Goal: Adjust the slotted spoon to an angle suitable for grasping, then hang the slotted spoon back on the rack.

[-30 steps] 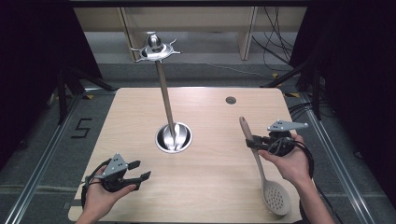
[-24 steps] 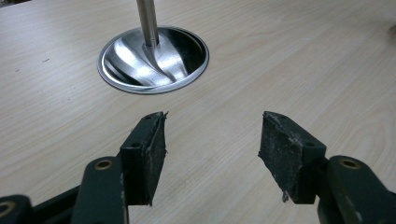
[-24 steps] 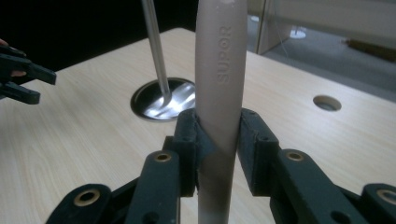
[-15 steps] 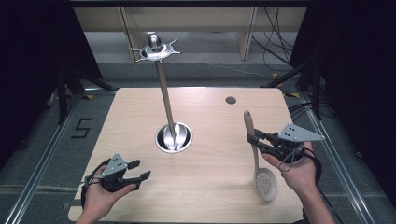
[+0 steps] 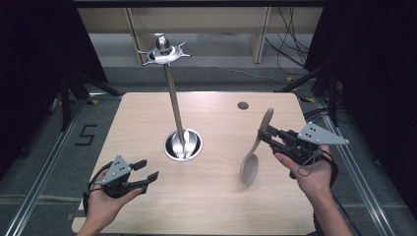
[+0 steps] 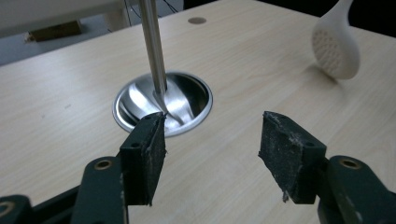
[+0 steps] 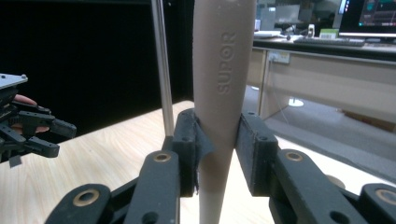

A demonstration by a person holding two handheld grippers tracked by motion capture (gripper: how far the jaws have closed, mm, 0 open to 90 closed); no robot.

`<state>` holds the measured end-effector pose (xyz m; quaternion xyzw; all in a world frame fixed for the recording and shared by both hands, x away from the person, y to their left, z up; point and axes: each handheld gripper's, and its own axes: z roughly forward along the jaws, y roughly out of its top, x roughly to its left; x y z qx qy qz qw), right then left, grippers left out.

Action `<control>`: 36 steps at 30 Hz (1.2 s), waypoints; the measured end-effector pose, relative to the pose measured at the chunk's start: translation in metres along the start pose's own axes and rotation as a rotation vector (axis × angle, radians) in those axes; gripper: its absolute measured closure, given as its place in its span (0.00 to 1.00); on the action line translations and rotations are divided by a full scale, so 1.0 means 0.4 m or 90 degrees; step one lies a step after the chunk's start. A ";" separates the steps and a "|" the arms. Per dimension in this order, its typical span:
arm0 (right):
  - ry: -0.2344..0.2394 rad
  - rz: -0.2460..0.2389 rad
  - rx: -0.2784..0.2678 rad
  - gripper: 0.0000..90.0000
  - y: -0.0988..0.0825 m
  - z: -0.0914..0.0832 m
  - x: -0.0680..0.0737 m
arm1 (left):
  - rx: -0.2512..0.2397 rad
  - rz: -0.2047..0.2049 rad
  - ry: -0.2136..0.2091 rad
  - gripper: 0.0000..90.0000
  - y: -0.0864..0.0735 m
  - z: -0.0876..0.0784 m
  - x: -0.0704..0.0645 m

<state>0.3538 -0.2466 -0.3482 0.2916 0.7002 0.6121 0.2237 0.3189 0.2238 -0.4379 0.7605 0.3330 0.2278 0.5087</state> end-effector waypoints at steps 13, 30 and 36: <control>0.017 -0.020 -0.014 0.79 0.044 0.026 0.043 | -0.039 0.023 0.012 0.45 0.049 -0.014 -0.005; 0.038 -0.040 -0.006 0.79 0.071 0.058 0.109 | -0.103 0.048 -0.028 0.46 0.197 0.018 -0.088; 0.020 -0.031 -0.014 0.79 0.087 0.082 0.135 | -0.100 0.075 -0.080 0.45 0.250 0.078 -0.148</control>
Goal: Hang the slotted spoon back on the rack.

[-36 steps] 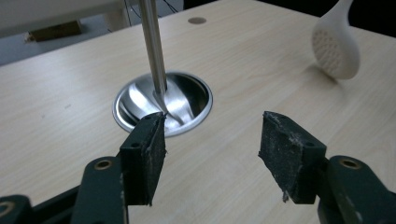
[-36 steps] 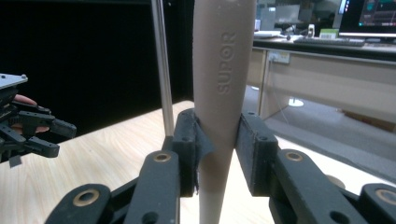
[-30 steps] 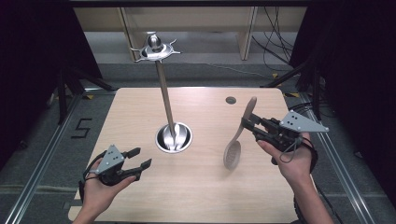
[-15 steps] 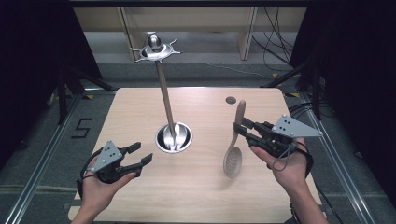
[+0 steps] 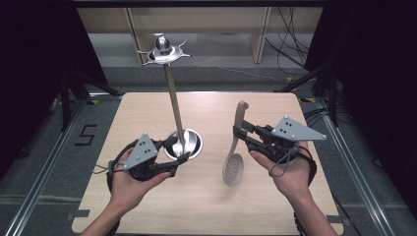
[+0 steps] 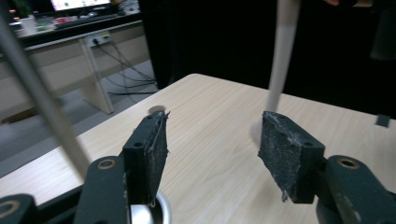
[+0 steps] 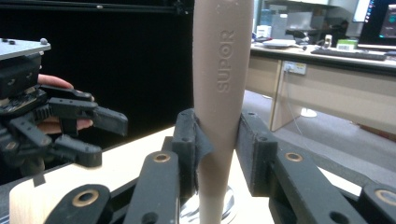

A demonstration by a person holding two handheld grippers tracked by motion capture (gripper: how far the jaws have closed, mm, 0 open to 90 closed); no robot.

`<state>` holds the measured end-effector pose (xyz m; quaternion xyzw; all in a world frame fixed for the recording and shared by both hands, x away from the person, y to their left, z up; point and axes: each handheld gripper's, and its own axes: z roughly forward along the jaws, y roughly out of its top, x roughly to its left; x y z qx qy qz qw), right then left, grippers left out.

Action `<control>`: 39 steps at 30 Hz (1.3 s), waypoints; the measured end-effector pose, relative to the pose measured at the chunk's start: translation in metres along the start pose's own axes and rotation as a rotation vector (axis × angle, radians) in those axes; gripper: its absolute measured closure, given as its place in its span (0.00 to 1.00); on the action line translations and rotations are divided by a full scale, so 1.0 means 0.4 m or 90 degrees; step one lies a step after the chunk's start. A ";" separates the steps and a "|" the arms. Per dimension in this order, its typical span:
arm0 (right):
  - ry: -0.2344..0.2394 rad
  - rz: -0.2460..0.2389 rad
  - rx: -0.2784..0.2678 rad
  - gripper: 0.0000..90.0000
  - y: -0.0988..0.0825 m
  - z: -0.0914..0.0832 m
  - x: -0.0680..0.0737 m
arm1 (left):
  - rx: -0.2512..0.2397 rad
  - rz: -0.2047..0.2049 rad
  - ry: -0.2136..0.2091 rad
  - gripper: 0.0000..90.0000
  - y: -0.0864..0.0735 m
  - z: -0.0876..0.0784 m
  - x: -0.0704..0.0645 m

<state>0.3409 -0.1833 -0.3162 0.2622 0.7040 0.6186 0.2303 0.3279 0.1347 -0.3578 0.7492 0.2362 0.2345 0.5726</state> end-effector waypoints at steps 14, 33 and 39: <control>-0.012 0.025 0.021 0.79 -0.004 0.044 0.027 | -0.010 0.010 -0.059 0.51 0.052 0.126 -0.060; -0.002 0.049 0.028 0.79 -0.012 0.064 0.049 | -0.010 0.009 -0.058 0.76 0.058 0.200 -0.077; 0.003 0.053 0.024 0.78 -0.013 0.065 0.050 | -0.006 -0.003 -0.050 0.84 0.059 0.196 -0.069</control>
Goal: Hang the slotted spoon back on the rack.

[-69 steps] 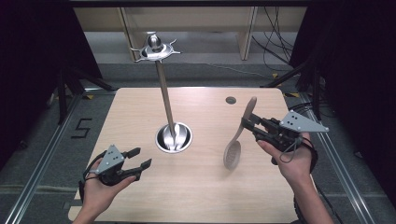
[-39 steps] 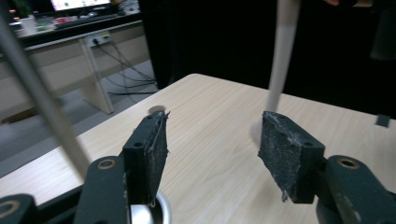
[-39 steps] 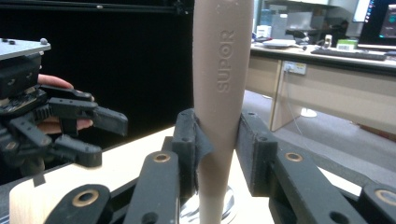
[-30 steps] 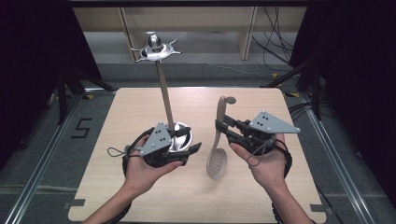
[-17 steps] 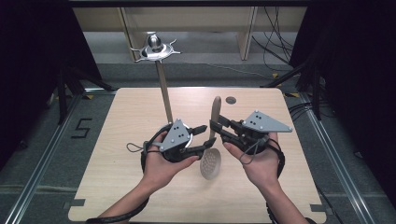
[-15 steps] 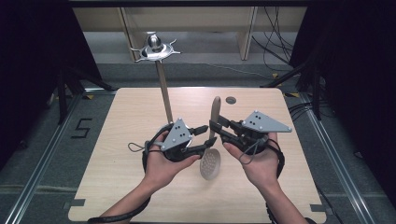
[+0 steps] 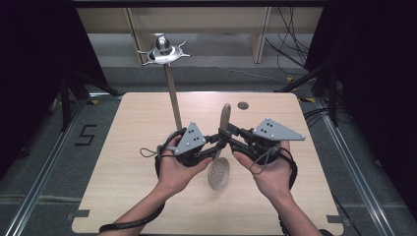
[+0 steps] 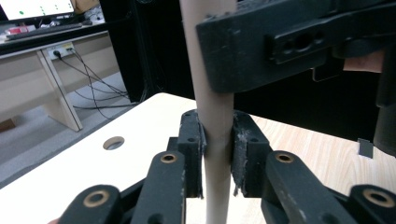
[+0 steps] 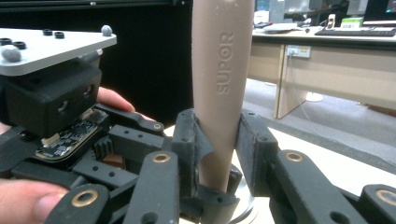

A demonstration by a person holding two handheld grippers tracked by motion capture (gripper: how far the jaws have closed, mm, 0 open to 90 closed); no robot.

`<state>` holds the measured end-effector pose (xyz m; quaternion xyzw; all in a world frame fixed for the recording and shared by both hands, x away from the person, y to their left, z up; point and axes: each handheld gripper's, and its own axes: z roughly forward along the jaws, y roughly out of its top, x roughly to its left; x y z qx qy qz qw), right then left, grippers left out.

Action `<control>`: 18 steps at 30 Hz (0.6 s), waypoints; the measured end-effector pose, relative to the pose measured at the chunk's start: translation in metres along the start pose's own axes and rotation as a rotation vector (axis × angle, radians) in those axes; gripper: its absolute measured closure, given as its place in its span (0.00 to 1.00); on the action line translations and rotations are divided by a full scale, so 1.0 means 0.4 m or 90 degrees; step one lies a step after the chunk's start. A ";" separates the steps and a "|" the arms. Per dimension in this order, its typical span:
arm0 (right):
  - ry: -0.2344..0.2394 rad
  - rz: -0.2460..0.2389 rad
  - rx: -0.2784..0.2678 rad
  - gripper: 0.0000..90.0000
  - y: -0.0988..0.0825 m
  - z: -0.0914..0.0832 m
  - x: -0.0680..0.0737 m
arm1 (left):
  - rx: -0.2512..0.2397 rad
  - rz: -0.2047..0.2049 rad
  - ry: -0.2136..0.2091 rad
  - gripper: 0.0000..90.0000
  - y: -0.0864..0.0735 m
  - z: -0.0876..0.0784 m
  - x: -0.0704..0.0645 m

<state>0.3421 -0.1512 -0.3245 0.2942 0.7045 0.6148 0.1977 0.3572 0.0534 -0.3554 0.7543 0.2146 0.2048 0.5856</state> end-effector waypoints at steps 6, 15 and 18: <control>0.018 0.028 0.008 0.69 0.001 -0.001 -0.001 | 0.018 -0.002 0.004 0.85 -0.003 -0.012 0.010; 0.018 0.024 -0.022 0.51 0.011 -0.041 -0.006 | 0.023 -0.012 0.014 0.86 -0.008 -0.048 0.045; 0.012 0.025 -0.032 0.51 0.011 -0.067 -0.014 | 0.022 -0.009 0.015 0.85 -0.005 -0.069 0.061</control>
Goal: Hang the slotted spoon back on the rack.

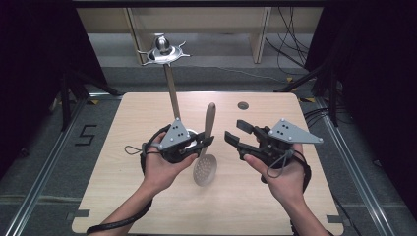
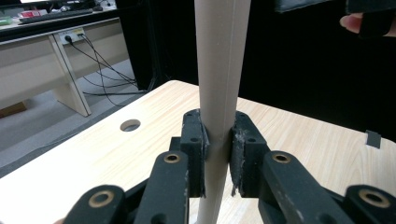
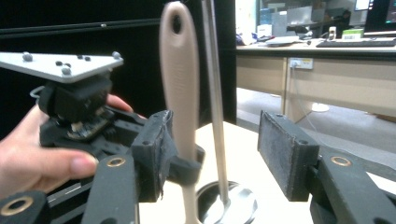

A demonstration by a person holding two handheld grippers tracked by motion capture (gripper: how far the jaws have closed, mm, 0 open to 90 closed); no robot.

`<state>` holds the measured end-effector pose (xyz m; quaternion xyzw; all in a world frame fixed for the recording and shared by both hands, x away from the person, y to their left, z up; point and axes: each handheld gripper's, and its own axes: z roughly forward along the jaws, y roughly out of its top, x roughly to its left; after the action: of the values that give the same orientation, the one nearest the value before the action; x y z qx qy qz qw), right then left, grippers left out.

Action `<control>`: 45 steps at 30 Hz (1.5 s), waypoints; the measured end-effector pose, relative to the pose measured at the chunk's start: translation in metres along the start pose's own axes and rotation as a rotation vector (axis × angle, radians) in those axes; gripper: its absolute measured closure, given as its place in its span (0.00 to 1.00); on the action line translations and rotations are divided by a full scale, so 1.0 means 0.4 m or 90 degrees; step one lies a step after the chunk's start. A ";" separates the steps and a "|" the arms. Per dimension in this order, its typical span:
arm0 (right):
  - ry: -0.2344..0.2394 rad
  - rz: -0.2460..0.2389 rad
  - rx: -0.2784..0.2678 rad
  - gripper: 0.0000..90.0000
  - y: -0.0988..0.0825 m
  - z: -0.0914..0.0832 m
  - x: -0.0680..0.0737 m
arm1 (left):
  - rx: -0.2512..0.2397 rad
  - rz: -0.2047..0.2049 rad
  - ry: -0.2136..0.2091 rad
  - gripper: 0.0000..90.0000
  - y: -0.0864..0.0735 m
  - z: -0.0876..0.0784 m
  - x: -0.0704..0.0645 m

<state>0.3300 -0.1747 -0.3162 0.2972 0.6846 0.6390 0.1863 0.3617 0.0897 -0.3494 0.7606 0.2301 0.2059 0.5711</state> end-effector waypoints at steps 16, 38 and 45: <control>-0.055 0.008 0.045 0.51 -0.071 -0.049 -0.068 | -0.001 -0.003 -0.016 0.86 0.004 -0.068 0.063; -0.077 -0.007 0.124 0.51 -0.192 -0.058 -0.117 | -0.013 0.005 -0.045 0.85 0.038 -0.096 0.130; -0.096 -0.012 0.128 0.51 -0.207 -0.065 -0.125 | -0.016 0.003 -0.041 0.85 0.048 -0.101 0.143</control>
<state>0.3373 -0.2274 -0.4011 0.3550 0.7320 0.5411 0.2130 0.3870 0.1497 -0.3174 0.7600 0.2072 0.1857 0.5874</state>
